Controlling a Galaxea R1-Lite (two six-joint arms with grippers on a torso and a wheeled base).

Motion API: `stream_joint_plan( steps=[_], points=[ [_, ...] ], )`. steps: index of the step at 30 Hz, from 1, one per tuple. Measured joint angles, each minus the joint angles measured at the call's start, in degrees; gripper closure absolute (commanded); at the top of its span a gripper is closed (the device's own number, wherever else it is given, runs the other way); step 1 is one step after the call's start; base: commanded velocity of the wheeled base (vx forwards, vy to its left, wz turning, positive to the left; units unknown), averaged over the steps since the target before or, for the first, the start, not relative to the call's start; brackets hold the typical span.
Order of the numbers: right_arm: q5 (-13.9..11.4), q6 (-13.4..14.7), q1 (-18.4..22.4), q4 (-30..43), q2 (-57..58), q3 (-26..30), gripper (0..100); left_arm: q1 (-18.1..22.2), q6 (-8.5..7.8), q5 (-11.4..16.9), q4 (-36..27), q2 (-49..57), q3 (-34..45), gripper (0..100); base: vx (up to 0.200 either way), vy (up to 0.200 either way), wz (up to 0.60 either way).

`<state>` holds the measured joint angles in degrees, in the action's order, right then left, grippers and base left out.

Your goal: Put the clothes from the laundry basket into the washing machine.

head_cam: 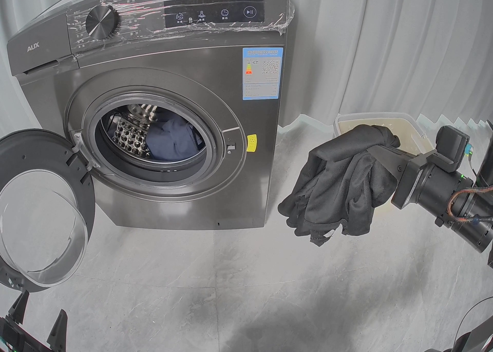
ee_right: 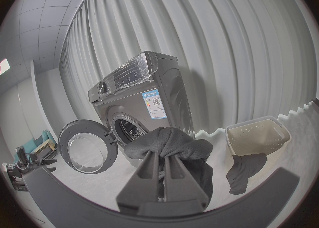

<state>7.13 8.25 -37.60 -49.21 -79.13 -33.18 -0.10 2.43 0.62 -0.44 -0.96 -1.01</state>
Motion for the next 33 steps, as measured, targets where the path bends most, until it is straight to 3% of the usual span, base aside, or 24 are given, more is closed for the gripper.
stream_joint_plan(
  steps=[10, 33],
  points=[
    [0.0, 0.0, 0.0, 0.0, -0.1, 0.5, 100, 0.0, 0.00, 0.0, 0.0, 0.0, 0.0, 0, -0.020, 0.000, 0.00],
    [-0.7, 0.1, -0.4, 0.0, -0.5, 1.4, 100, 0.0, -0.11, 0.0, 0.0, 0.0, 0.0, 0, 0.000, 0.200, 0.00]
  ],
)
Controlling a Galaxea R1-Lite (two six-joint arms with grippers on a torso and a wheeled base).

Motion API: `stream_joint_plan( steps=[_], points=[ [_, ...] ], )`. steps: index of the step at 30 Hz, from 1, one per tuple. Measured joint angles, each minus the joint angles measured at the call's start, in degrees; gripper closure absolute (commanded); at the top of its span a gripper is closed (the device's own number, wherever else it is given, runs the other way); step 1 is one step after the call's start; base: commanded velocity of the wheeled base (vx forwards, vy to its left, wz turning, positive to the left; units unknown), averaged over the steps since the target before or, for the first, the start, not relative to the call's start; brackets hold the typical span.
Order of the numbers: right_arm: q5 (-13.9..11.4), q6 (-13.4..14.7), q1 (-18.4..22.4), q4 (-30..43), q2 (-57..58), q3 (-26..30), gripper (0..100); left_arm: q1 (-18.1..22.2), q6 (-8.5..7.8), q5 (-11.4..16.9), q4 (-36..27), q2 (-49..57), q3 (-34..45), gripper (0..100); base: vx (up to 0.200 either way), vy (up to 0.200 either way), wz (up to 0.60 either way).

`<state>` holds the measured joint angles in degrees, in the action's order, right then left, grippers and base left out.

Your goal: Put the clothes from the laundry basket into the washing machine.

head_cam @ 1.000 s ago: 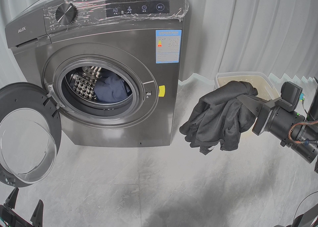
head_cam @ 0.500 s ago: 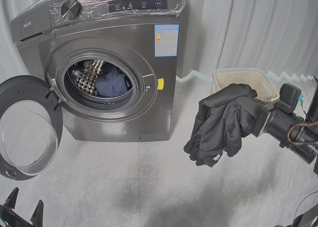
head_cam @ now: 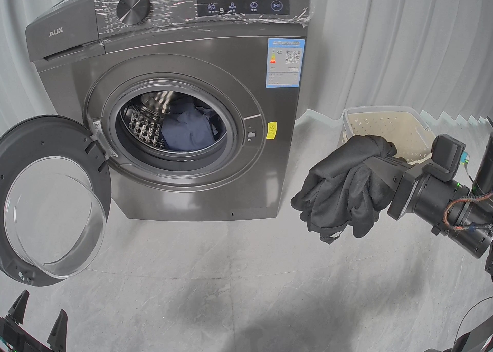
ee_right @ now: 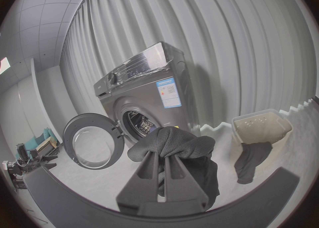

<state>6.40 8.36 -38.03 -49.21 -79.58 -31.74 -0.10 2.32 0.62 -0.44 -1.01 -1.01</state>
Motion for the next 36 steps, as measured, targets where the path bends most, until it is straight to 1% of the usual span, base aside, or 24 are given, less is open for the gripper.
stream_joint_plan(
  steps=[4, 8, 14, 16, 21, 23, 30, 33, 35, 36],
  points=[
    [-1.2, 0.3, -0.5, -0.1, 0.0, 0.3, 100, 0.0, -0.05, 0.0, 0.0, 0.0, 0.0, 0, 0.000, 0.200, 0.00],
    [-2.4, 0.3, -1.9, -0.1, -0.2, 0.3, 100, 0.0, 0.02, 0.0, 0.1, 0.0, 0.0, 0, 0.000, 0.200, 0.00],
    [-3.0, 0.2, -3.5, -0.1, -1.1, 0.0, 100, 0.0, -0.29, 0.0, 0.1, 0.0, 0.0, 0, 0.000, 0.200, 0.00],
    [-3.0, 0.0, -3.8, -0.1, -1.6, -0.3, 100, 0.0, -0.68, 0.0, 0.1, 0.0, 0.0, 0, 0.000, 0.000, 0.00],
    [-3.0, 0.0, -4.9, -0.2, -2.6, -1.5, 100, 0.1, -2.39, 0.2, 0.1, 0.0, 0.0, 0, 0.000, 0.000, 0.00],
    [-3.0, 0.0, -5.6, -0.4, -3.0, -1.7, 100, 0.1, -2.67, 0.2, 0.1, 0.0, 0.0, 0, 0.000, 0.000, 0.00],
    [-2.7, 0.0, -6.4, -4.4, -5.1, -2.7, 100, 0.1, -2.80, 0.3, 0.2, 0.0, 0.0, 0, 0.000, 0.000, 0.00],
    [-2.5, 0.1, -6.4, -5.2, -6.2, -3.4, 100, 0.2, -3.24, 0.9, 0.8, 0.0, 0.0, 0, 0.000, 0.000, 0.00],
    [-2.4, 0.1, -6.4, -5.2, -6.6, -3.7, 100, 0.2, -2.65, 1.3, 2.3, 0.0, 0.0, 0, 0.000, 0.000, 0.00],
    [-2.4, 0.1, -6.5, -5.3, -6.8, -3.9, 100, 0.2, -2.07, 1.8, 3.1, 0.0, -0.2, 0, 0.000, 0.000, 0.00]
  ],
)
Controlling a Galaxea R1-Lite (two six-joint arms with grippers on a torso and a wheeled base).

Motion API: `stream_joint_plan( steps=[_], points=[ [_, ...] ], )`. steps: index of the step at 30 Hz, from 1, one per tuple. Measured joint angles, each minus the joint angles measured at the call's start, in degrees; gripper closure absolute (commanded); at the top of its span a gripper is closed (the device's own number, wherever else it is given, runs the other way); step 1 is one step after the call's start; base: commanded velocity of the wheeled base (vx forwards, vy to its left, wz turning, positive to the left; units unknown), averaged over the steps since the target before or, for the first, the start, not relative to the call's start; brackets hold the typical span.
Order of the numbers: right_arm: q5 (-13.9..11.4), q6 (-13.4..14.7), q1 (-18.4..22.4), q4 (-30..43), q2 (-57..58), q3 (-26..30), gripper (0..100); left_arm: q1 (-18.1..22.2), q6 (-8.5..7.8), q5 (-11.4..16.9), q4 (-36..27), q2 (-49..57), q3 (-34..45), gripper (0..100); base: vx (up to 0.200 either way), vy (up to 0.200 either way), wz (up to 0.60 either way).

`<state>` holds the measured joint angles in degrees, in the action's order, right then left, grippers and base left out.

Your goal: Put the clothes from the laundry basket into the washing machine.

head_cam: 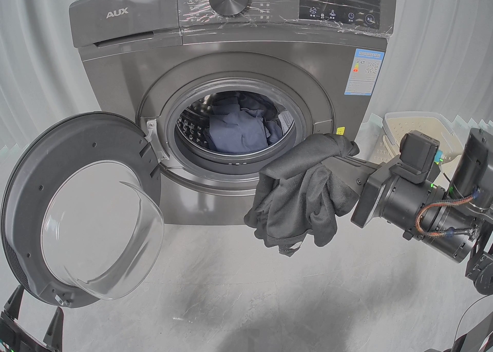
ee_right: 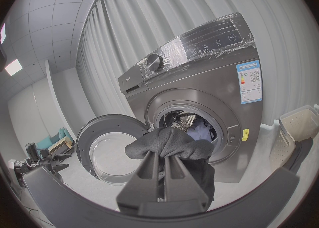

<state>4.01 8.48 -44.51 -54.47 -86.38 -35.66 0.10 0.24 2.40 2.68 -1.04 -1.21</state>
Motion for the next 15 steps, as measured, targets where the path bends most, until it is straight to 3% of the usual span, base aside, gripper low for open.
stream_joint_plan(
  steps=[3, 6, 10, 15],
  points=[
    [0.0, 0.1, 0.0, 0.0, -0.4, -0.4, 100, 0.1, 1.83, 3.3, 2.6, -0.2, -2.6, 0, 0.000, 0.000, 0.00],
    [0.0, 0.1, 0.0, 0.0, -0.9, -1.2, 100, 0.1, 2.99, 10.0, 3.7, -2.3, -6.3, 0, 0.000, 0.000, 0.00],
    [0.0, 0.2, -0.1, -0.2, -1.6, -2.5, 100, 0.1, 3.69, 17.1, 5.5, -8.6, -9.2, 0, 0.000, 0.000, 0.00],
    [0.0, 0.3, 0.0, -0.7, -2.8, -4.3, 100, -0.2, 4.02, 22.5, 12.4, -20.6, -11.1, 0, 0.000, 0.000, 0.00]
  ],
)
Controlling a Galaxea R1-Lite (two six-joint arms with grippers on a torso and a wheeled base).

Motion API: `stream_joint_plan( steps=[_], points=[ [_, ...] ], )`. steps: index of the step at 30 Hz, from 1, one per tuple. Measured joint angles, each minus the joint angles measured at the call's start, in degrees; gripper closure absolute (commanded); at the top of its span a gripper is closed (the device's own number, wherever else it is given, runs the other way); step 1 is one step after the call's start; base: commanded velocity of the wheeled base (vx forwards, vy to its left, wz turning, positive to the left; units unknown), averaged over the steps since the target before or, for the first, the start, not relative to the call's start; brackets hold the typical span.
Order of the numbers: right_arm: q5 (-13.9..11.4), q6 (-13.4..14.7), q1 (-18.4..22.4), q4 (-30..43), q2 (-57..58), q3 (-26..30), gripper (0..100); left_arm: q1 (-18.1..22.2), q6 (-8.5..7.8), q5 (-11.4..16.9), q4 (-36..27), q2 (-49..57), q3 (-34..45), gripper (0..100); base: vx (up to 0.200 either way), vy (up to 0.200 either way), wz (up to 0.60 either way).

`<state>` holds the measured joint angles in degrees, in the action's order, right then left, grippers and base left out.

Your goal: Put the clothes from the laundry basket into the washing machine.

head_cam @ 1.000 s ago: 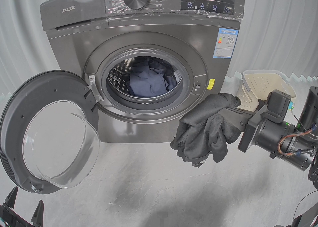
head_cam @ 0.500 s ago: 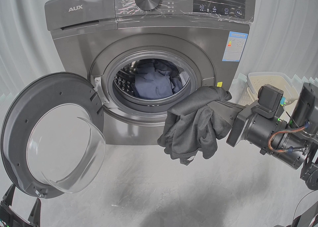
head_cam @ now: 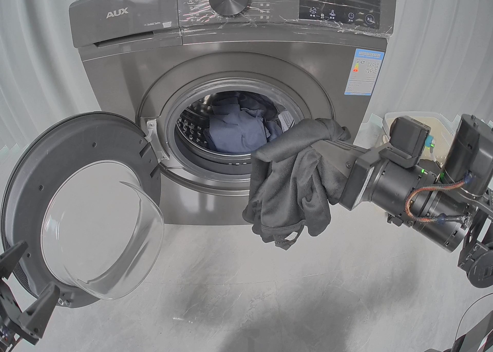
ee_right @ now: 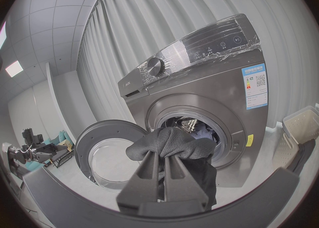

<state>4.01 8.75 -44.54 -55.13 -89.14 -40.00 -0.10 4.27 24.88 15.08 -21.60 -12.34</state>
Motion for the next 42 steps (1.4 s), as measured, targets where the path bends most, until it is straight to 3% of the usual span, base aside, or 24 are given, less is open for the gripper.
stream_joint_plan(
  steps=[5, 10, 15, 21, 33, 42],
  points=[
    [0.1, 0.0, 0.0, -1.4, -1.6, -2.1, 100, -2.5, 0.20, 2.6, 8.5, -13.3, -0.9, 0, 0.000, 0.000, 0.00],
    [0.4, 0.0, 0.0, -3.3, -4.1, -4.9, 100, -9.5, 0.24, 3.9, 14.1, -26.1, -2.2, 0, 0.000, 0.000, 0.00],
    [0.5, 0.0, -0.3, -4.6, -6.9, -7.8, 100, -15.2, 0.20, 4.4, 16.7, -36.1, -5.0, 0, 0.000, 0.000, 0.00],
    [0.5, 0.0, -0.6, -5.1, -9.6, -9.9, 100, -17.8, 0.22, 4.7, 17.6, -44.4, -9.6, 0, 0.000, 0.000, 0.00],
    [0.6, 0.0, -1.2, -7.3, -12.5, -11.6, 100, -24.9, 0.38, 0.0, 19.7, -57.8, -17.5, 0, 0.000, 0.000, 0.00],
    [0.6, 0.0, -1.9, -7.5, -12.8, -12.0, 100, -26.8, 1.17, -0.1, 20.5, -66.8, -23.1, 0, 0.000, 0.000, 0.00]
  ],
)
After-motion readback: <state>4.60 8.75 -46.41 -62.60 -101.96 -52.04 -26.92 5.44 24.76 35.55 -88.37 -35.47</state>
